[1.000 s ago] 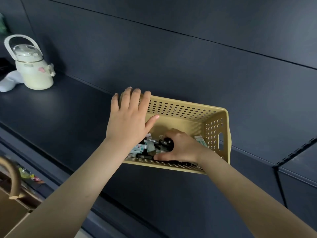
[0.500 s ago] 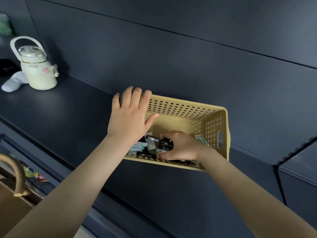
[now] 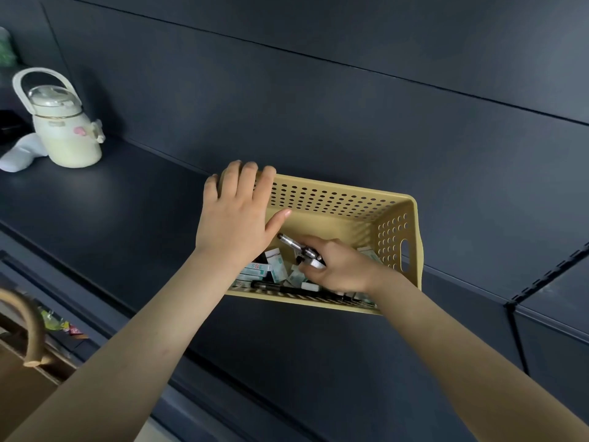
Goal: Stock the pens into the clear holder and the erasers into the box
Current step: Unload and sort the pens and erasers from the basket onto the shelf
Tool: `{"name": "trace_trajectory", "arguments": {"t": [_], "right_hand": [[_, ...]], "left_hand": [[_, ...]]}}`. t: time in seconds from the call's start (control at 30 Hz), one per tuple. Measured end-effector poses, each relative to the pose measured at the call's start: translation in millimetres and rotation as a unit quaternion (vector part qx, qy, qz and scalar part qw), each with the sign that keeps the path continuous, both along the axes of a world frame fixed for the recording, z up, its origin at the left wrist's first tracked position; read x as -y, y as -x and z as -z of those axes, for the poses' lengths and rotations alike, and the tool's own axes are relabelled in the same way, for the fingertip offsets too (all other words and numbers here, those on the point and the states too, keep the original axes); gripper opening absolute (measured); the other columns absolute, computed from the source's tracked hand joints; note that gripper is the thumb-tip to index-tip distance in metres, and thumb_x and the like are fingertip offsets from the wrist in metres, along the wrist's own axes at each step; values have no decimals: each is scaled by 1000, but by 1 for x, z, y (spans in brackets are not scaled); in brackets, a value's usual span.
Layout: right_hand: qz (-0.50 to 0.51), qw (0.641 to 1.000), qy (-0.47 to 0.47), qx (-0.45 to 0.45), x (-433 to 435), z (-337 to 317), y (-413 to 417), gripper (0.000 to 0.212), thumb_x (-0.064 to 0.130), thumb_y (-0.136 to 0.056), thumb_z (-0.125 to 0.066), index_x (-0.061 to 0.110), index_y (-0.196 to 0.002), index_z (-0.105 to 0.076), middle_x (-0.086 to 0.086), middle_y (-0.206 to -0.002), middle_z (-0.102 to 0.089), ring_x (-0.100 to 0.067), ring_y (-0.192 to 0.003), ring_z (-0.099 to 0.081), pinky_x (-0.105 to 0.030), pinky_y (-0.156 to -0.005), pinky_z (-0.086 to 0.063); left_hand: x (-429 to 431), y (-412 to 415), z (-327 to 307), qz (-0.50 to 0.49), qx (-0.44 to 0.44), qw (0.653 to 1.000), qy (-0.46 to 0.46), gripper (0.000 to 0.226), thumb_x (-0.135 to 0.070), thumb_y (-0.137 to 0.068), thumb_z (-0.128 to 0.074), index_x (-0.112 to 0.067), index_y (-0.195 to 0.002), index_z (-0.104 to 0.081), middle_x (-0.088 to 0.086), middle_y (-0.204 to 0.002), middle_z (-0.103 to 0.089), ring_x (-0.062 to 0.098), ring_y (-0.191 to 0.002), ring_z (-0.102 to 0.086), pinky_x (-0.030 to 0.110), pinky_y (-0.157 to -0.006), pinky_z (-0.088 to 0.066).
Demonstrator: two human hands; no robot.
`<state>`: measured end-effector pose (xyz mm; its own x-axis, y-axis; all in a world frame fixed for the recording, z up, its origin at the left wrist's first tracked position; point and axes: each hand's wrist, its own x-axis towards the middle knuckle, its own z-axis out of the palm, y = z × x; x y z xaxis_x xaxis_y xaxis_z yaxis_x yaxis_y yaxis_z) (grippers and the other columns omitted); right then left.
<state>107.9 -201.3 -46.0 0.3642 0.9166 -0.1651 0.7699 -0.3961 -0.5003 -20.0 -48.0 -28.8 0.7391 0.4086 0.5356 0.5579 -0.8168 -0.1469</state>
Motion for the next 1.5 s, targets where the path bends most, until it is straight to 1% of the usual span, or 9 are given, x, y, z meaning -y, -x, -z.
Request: {"name": "trace_trajectory", "arguments": {"t": [0.1,0.3,0.5,0.63,0.73,0.83,0.97,1.23,1.5], "right_hand": [[7,1000,-8,1,-1,3,-3,50,37,-97,-55,31,-144,-39,-2,-105,-66,-8,-62,-57,-26,-64,-47],[4,1000,-14,12,-3,3,-8,61,45,-92,-62,24,-146,-40,-1,-137,-56,-14,-110,-54,-24,-88,-38],[4,998,-12,56,-5,7,-7,60,35,-87,-65,22,-141,-44,-9,-106,-70,-13,-65,-61,-35,-73,-55],[-2,998,-9,55,-6,6,-6,65,54,-84,-68,21,-137,-50,0,-119,-66,-12,-92,-61,-30,-83,-48],[-2,999,-6,47,-7,7,-6,60,54,-88,-64,23,-137,-51,7,-105,-64,1,-79,-53,-22,-71,-40],[21,999,-22,10,-6,7,-7,52,52,-93,-58,25,-137,-50,4,-119,-64,-12,-96,-62,-29,-82,-49],[47,997,-48,-35,-3,4,-6,31,43,-95,-58,18,-114,-60,2,-84,-67,1,-60,-59,-21,-60,-49],[109,965,-191,-144,4,-9,-13,33,36,-96,-59,4,-89,-65,-12,-79,-67,-14,-65,-57,-29,-67,-49],[188,893,-301,-277,4,-24,-15,35,37,-95,-59,7,-111,-63,-3,-83,-69,-18,-74,-64,-34,-78,-57]], "left_hand": [[1,0,0,-1,1,1000,0,68,-62,-95,-34,-12,-141,-34,15,-140,-44,35,-133,-37,53,-103,-35],[-1,-1,1,6,3,1000,4,68,-62,-95,-32,-13,-142,-34,14,-140,-44,35,-133,-37,52,-102,-36],[-2,-2,1,7,5,1000,10,69,-62,-95,-30,-12,-142,-34,14,-140,-44,35,-133,-37,52,-103,-36],[-2,-3,1,11,4,1000,15,69,-62,-95,-29,-12,-142,-34,15,-140,-44,36,-134,-37,53,-103,-36],[-3,-3,1,13,1,1000,19,69,-62,-95,-28,-12,-141,-35,15,-140,-45,36,-133,-38,53,-102,-36],[-4,-3,1,14,-1,1000,23,69,-62,-95,-28,-12,-142,-34,15,-140,-44,36,-133,-37,52,-102,-36],[-5,-3,2,22,16,999,40,63,-58,-98,-28,-13,-140,-37,13,-138,-47,34,-132,-39,51,-98,-39],[-12,-10,-2,54,50,992,105,59,-52,-96,-19,-19,-135,-48,6,-134,-53,29,-131,-42,46,-94,-44],[-23,-22,-3,67,9,989,128,52,-49,-99,-25,-20,-137,-47,6,-137,-51,28,-131,-42,45,-98,-43]]}}
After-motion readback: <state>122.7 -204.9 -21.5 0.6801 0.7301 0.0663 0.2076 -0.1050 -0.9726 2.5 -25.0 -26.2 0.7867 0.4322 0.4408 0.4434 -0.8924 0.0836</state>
